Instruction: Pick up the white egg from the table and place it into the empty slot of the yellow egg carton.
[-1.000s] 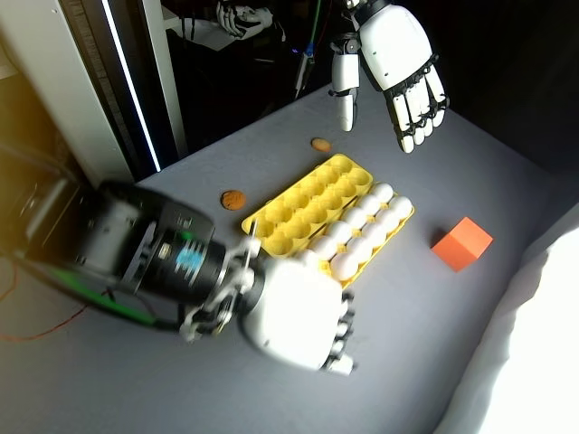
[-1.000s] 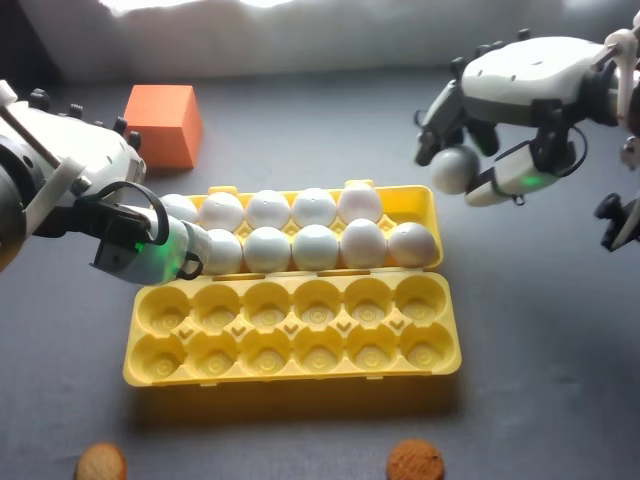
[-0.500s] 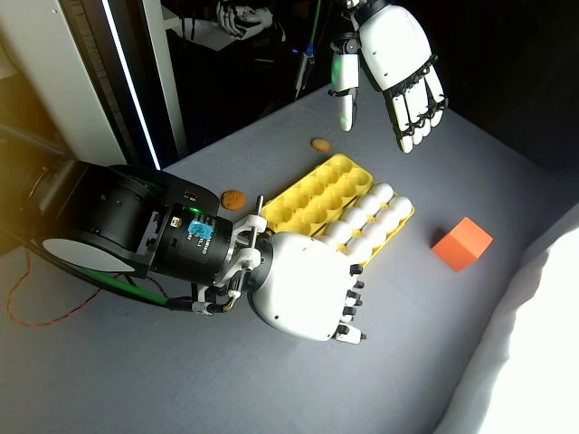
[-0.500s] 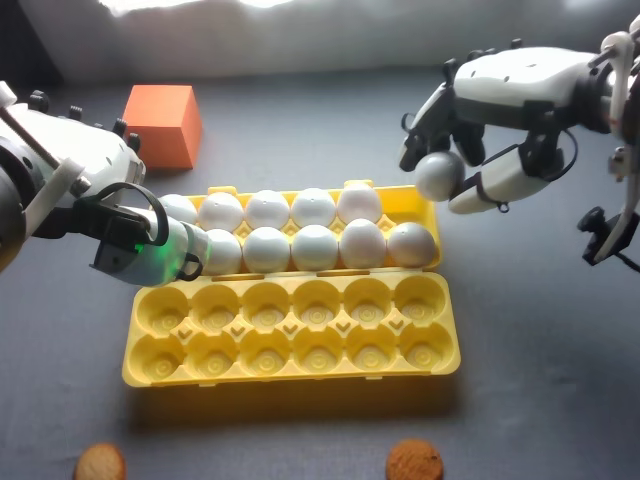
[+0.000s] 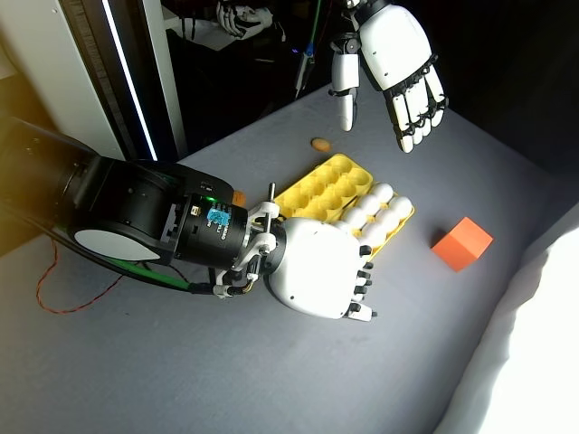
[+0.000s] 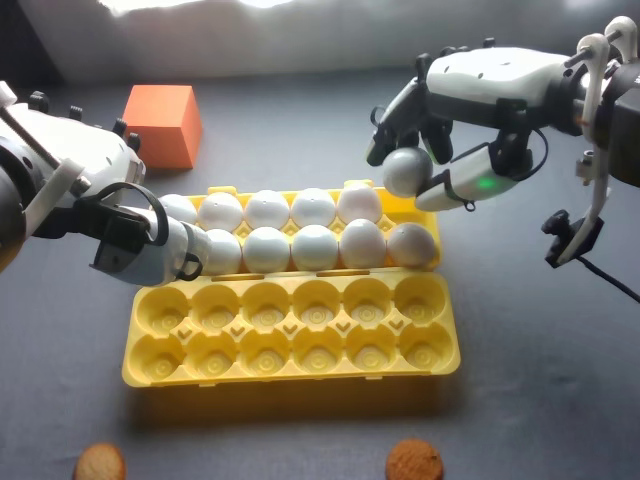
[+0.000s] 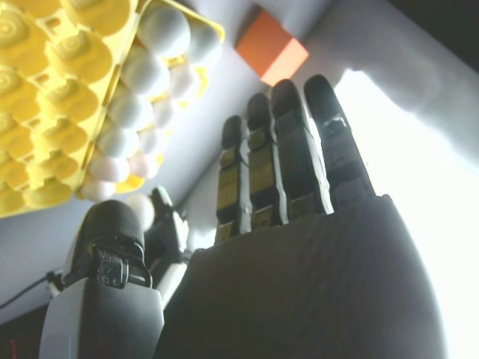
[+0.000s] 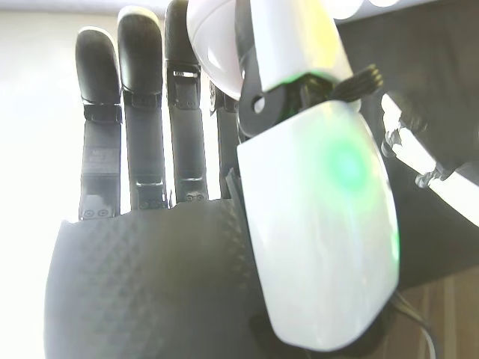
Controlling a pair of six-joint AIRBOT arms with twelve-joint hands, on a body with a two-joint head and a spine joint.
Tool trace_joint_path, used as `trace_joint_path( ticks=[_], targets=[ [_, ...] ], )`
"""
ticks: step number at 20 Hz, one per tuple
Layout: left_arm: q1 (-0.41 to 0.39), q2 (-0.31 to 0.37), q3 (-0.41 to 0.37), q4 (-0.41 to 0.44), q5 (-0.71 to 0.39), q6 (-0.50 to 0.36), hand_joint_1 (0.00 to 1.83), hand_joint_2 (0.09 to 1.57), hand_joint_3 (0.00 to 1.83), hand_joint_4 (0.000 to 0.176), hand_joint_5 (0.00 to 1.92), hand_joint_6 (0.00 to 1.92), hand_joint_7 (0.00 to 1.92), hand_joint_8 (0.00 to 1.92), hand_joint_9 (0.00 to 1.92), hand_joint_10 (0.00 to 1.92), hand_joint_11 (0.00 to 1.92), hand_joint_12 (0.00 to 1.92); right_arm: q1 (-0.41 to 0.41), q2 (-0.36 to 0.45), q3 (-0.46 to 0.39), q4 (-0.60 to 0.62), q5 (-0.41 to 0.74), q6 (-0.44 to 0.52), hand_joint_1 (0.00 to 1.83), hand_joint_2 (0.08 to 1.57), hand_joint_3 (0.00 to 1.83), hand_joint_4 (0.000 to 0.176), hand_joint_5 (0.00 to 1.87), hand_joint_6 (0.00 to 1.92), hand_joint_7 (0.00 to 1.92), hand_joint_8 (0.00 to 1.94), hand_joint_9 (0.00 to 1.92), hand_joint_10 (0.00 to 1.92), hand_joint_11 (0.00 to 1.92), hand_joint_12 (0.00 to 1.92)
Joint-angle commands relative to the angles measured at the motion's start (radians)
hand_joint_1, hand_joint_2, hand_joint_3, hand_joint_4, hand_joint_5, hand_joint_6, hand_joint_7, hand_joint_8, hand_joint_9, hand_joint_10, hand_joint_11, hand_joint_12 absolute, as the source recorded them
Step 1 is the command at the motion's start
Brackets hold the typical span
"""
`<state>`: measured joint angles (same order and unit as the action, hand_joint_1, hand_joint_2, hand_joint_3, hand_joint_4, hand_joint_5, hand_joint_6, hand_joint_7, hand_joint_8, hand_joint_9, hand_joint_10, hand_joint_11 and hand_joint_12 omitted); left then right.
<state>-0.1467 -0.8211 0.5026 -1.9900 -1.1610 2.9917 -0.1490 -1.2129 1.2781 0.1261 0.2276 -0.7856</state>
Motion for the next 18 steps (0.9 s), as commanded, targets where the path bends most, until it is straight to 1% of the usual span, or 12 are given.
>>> trace_joint_path(
  ticks=[1, 3, 4, 6, 7, 9, 11, 12, 13, 15, 16, 18],
  targets=[
    [-0.013, 0.007, -0.003, 0.089, -0.009, 0.006, 0.0, 1.26, 0.0, 0.0, 0.28, 0.01, 0.31, 0.0, 0.3, 0.0, 0.0, 0.6, -0.001, 0.007, 0.002, 0.002, 0.111, 0.012, 1.35, 1.19, 0.0, 0.0, 0.84, 1.07, 0.82, 1.3, 0.73, 1.45, 0.36, 1.48],
    [-0.013, 0.007, -0.003, 0.088, -0.009, 0.006, 0.0, 1.26, 0.0, 0.0, 0.28, 0.01, 0.31, 0.0, 0.3, 0.0, 0.0, 0.6, -0.015, 0.0, 0.003, 0.007, 0.121, 0.012, 1.35, 1.19, 0.0, 0.0, 0.82, 1.12, 0.82, 1.29, 0.74, 1.44, 0.35, 1.48],
    [-0.013, 0.007, -0.003, 0.088, -0.009, 0.006, 0.0, 1.26, 0.0, 0.0, 0.29, 0.01, 0.32, 0.01, 0.31, 0.01, 0.01, 0.61, -0.022, -0.003, 0.003, 0.007, 0.125, 0.012, 1.35, 1.19, 0.0, 0.0, 0.82, 1.11, 0.81, 1.31, 0.73, 1.47, 0.32, 1.52],
    [-0.013, 0.007, -0.003, 0.088, -0.009, 0.006, 0.0, 1.26, 0.0, 0.0, 0.27, 0.0, 0.31, 0.0, 0.3, 0.0, 0.0, 0.59, -0.031, -0.009, 0.003, 0.007, 0.128, 0.012, 1.35, 1.19, 0.0, 0.0, 0.83, 1.11, 0.83, 1.29, 0.72, 1.46, 0.33, 1.51],
    [-0.013, 0.007, -0.003, 0.087, -0.009, 0.006, 0.0, 1.26, 0.0, 0.0, 0.27, 0.0, 0.32, 0.0, 0.3, 0.0, 0.0, 0.59, -0.033, -0.011, 0.004, 0.007, 0.129, 0.012, 1.35, 1.18, 0.0, 0.0, 0.85, 1.07, 0.84, 1.27, 0.73, 1.44, 0.34, 1.49],
    [-0.013, 0.007, -0.003, 0.087, -0.009, 0.006, 0.0, 1.26, 0.0, 0.0, 0.28, 0.01, 0.32, 0.0, 0.31, 0.01, 0.01, 0.6, -0.034, -0.013, 0.007, 0.008, 0.132, 0.012, 1.35, 1.18, 0.0, 0.0, 0.87, 1.07, 0.82, 1.28, 0.73, 1.44, 0.35, 1.49],
    [-0.013, 0.007, -0.003, 0.087, -0.009, 0.006, 0.0, 1.26, 0.0, 0.0, 0.3, 0.01, 0.33, 0.01, 0.31, 0.01, 0.01, 0.6, -0.034, -0.013, 0.01, 0.01, 0.136, 0.012, 1.35, 1.19, 0.0, 0.0, 0.83, 1.11, 0.81, 1.3, 0.72, 1.47, 0.34, 1.51],
    [-0.013, 0.007, -0.003, 0.087, -0.009, 0.006, 0.0, 1.26, 0.0, 0.0, 0.25, 0.0, 0.29, 0.0, 0.28, 0.0, 0.0, 0.55, -0.035, -0.013, 0.012, 0.01, 0.136, 0.012, 1.35, 1.19, 0.0, 0.0, 0.83, 1.1, 0.81, 1.32, 0.72, 1.48, 0.35, 1.52],
    [-0.013, 0.007, -0.003, 0.087, -0.009, 0.006, 0.0, 1.27, 0.0, 0.0, 0.26, 0.0, 0.31, 0.0, 0.29, 0.0, 0.0, 0.58, -0.035, -0.013, 0.014, 0.01, 0.137, 0.011, 1.35, 1.19, 0.0, 0.0, 0.84, 1.08, 0.8, 1.33, 0.71, 1.48, 0.36, 1.52],
    [-0.013, 0.007, -0.003, 0.087, -0.009, 0.006, 0.0, 1.27, 0.0, 0.0, 0.29, 0.01, 0.33, 0.01, 0.32, 0.01, 0.02, 0.6, -0.035, -0.013, 0.016, 0.011, 0.137, 0.011, 1.34, 1.21, 0.0, 0.0, 0.81, 1.13, 0.77, 1.36, 0.7, 1.5, 0.35, 1.5],
    [-0.013, 0.007, -0.003, 0.087, -0.009, 0.006, 0.0, 1.27, 0.0, 0.0, 0.27, 0.0, 0.32, 0.0, 0.31, 0.0, 0.0, 0.6, -0.036, -0.013, 0.016, 0.011, 0.137, 0.011, 1.35, 1.21, 0.0, 0.0, 0.82, 1.13, 0.79, 1.34, 0.69, 1.5, 0.33, 1.51],
    [-0.013, 0.007, -0.003, 0.088, -0.009, 0.006, 0.0, 1.27, 0.0, 0.0, 0.27, 0.0, 0.31, 0.0, 0.3, 0.0, 0.0, 0.6, -0.039, -0.013, 0.016, 0.011, 0.137, 0.011, 1.34, 1.22, 0.0, 0.0, 0.75, 1.25, 0.8, 1.32, 0.65, 1.53, 0.28, 1.49]
  ],
)
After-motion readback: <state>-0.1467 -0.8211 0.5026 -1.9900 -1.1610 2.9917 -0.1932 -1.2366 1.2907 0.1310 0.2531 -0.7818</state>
